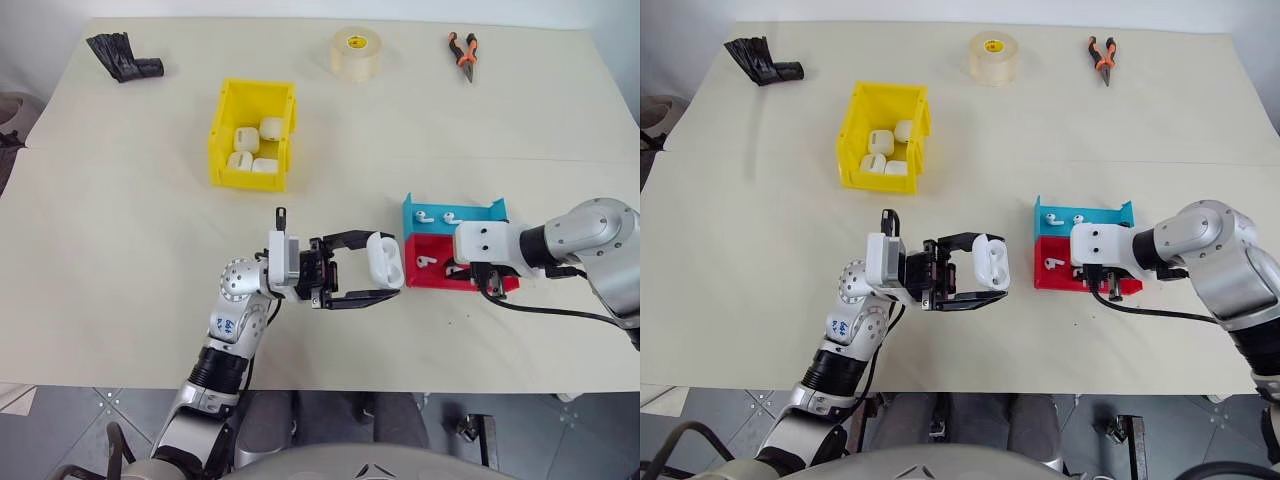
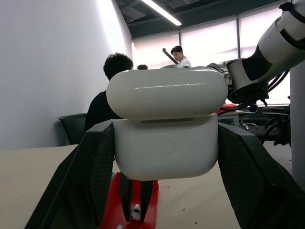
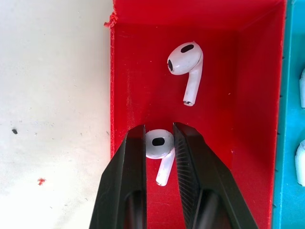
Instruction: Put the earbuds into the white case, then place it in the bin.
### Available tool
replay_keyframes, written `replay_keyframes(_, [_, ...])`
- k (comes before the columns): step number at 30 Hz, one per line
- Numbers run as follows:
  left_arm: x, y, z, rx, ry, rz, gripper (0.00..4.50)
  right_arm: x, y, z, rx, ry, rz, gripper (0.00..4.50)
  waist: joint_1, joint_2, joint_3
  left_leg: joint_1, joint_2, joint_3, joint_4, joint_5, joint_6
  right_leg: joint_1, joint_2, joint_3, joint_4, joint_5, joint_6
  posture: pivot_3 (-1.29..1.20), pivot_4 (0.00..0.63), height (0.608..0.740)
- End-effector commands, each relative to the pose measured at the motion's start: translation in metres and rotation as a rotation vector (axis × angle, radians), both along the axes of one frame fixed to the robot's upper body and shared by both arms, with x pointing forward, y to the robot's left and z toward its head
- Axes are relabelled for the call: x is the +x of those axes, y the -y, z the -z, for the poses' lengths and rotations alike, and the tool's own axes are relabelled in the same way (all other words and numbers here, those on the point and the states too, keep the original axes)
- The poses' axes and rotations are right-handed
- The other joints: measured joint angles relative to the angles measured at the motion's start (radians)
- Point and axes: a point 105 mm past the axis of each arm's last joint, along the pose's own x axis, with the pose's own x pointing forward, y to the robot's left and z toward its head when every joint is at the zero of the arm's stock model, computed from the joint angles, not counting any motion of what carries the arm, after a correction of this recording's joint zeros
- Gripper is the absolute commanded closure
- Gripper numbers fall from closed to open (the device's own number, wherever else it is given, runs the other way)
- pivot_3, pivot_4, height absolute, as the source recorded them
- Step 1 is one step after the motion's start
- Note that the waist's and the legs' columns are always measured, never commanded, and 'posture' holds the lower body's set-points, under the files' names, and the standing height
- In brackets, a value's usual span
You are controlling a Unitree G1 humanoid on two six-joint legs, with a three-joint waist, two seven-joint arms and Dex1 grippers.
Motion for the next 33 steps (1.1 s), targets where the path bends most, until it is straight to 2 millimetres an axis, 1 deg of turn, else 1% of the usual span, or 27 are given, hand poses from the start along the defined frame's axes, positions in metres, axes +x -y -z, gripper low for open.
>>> replay_keyframes(1, [-0.004,-0.001,-0.012,-0.024,0.037,0.018,1.68,0.000,-0.001,-0.022,0.098,0.062,0.029,4.05,0.000,0.000,0.000,0.000,0.000,0.000,0.000,0.000,0.000,0.000,0.000,0.000,0.000,0.000,0.000,0.00,0.150,0.740])
replay_keyframes(4, [-0.003,-0.004,-0.013,-0.023,0.034,0.022,1.68,-0.005,-0.002,-0.043,0.246,0.105,0.040,4.05,0.000,0.000,0.000,0.000,0.000,0.000,0.000,0.000,0.000,0.000,0.000,0.000,0.000,0.000,0.000,0.00,0.150,0.740])
replay_keyframes(8, [-0.001,-0.007,-0.013,-0.019,0.031,0.031,1.68,-0.016,-0.010,-0.072,0.554,0.168,0.054,4.05,0.001,0.000,0.000,0.000,0.000,0.000,0.000,0.000,0.000,0.000,0.000,0.000,0.000,0.000,0.000,0.00,0.150,0.740])
replay_keyframes(11, [0.005,-0.007,-0.016,-0.023,0.011,0.031,1.68,-0.031,-0.025,-0.095,0.835,0.227,-0.011,4.05,0.003,0.000,0.000,0.000,0.000,0.000,0.000,0.000,0.000,0.000,0.000,0.000,0.000,0.000,0.000,0.00,0.150,0.740])
replay_keyframes(14, [0.008,-0.006,-0.019,-0.018,-0.003,0.047,1.68,-0.039,-0.038,-0.103,0.996,0.221,-0.010,4.05,0.001,0.000,0.000,0.000,0.000,0.000,0.000,0.000,0.000,0.000,0.000,0.000,0.000,0.000,0.000,0.00,0.150,0.740])
replay_keyframes(16, [0.009,-0.005,-0.022,-0.013,-0.012,0.062,1.68,-0.044,-0.053,-0.112,1.116,0.225,-0.040,4.05,0.000,0.000,0.000,0.000,0.000,0.000,0.000,0.000,0.000,0.000,0.000,0.000,0.000,0.000,0.000,0.00,0.150,0.740])
replay_keyframes(18, [0.011,-0.006,-0.024,-0.014,-0.019,0.070,1.68,-0.048,-0.067,-0.120,1.200,0.222,-0.069,4.05,-0.001,0.000,0.000,0.001,0.000,0.000,-0.001,0.000,0.000,0.000,0.000,0.000,0.001,0.000,0.000,0.00,0.150,0.740])
replay_keyframes(20, [0.012,-0.006,-0.027,-0.016,-0.026,0.074,1.68,-0.052,-0.077,-0.131,1.320,0.225,-0.095,4.05,-0.001,0.000,0.000,0.001,0.000,0.000,-0.001,0.000,0.000,0.000,0.000,0.000,0.001,0.000,0.000,0.00,0.150,0.740])
replay_keyframes(22, [0.013,-0.007,-0.029,-0.018,-0.033,0.078,1.68,-0.056,-0.087,-0.134,1.382,0.193,-0.115,4.05,0.000,0.000,0.000,0.001,0.000,0.000,-0.001,0.000,0.000,0.000,0.000,0.000,0.001,0.000,0.000,0.00,0.150,0.740])
replay_keyframes(26, [0.012,-0.007,-0.032,-0.022,-0.045,0.082,1.68,-0.061,-0.100,-0.132,1.430,0.140,-0.138,4.05,0.000,0.000,0.000,0.001,-0.001,0.000,-0.001,0.000,0.000,0.000,0.000,0.000,0.001,0.000,0.000,0.00,0.150,0.740])
replay_keyframes(33, [0.011,-0.007,-0.034,-0.024,-0.055,0.080,1.68,-0.064,-0.106,-0.121,1.439,0.102,-0.128,4.05,-0.001,0.000,0.000,0.001,-0.001,0.000,-0.001,0.000,0.000,0.000,0.000,0.000,0.001,0.000,0.000,0.00,0.150,0.740])
